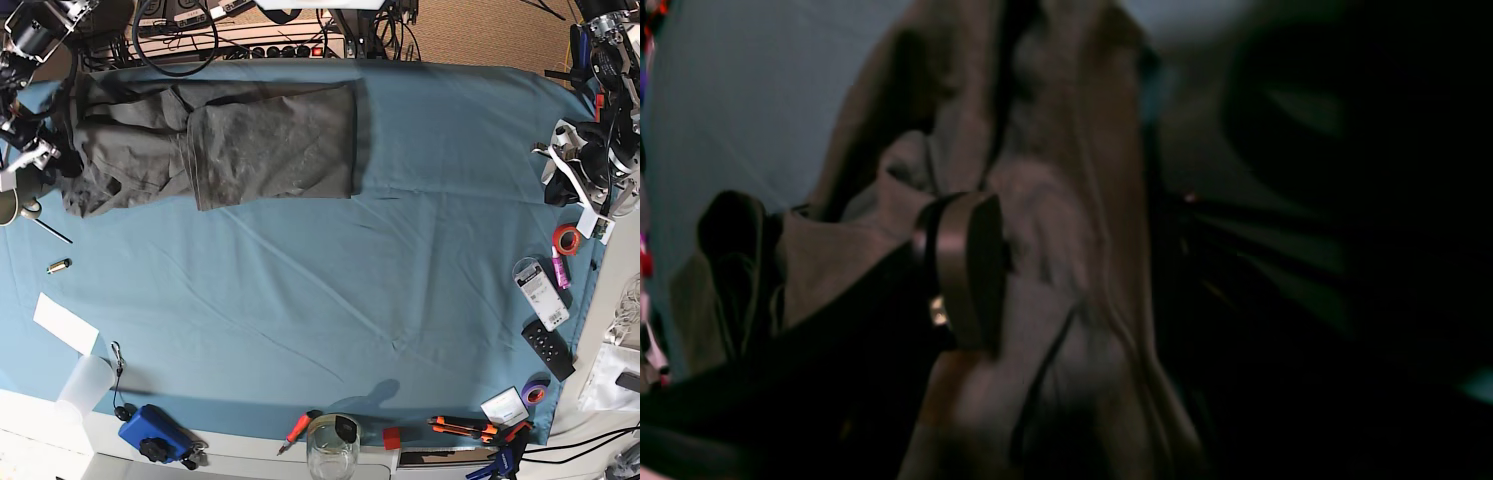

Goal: Fold the T-shirt properly
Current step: 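Grasp the end of the folded grey shirt with the right gripper, then lift the shirt end with the right gripper and fold it over the bundle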

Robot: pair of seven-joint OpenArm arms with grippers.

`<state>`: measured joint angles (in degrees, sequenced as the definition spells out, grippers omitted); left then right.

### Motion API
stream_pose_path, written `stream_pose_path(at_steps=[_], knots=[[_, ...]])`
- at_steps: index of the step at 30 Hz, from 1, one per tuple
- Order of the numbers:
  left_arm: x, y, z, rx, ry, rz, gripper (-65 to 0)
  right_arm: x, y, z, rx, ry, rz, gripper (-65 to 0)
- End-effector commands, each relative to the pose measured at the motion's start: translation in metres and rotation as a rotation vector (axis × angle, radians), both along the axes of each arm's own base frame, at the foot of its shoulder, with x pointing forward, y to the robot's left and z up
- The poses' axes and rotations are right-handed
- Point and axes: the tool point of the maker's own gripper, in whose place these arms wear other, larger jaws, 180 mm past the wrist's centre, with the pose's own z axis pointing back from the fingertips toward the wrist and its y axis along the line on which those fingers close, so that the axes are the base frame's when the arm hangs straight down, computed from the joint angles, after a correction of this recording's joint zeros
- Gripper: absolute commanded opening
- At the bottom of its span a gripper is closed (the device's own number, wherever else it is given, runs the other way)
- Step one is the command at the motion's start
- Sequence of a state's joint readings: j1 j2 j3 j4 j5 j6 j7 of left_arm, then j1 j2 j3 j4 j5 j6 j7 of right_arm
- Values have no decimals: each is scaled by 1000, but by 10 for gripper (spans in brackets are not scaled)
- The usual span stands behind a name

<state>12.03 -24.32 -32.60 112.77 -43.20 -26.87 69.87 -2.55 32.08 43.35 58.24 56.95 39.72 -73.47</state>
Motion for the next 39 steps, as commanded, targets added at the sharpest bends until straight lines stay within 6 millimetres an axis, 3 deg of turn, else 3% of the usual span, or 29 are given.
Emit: stream_pose_path(at_steps=[1,6,9,21,23,28,35,39], knots=[[6,1,13,9,-45,-15,-650,-11,4,-11,-11,84,29,-326],[6,1,13,9,-45,-15,-650,-24,28,-28,58,148,62,-326],[6,1,13,9,-46,-15,-650,-23,37,-27,108,110,54,-326],[7,1,14,7,-53,-14,-650,-41,39,-34,123,139,49,-326],[7,1,14,7,-53,-14,-650,-41,39,-34,123,139,49,-369],[7,1,14,6,-52,-12,-650,-41,39,-34,123,138,50,-642],[8,5,21,18,-74,0,-650,-29,44,-22,174,59,37,-650],[9,19,40,44,-133,41,-650,-6,52,6,277,-119,23,-650]])
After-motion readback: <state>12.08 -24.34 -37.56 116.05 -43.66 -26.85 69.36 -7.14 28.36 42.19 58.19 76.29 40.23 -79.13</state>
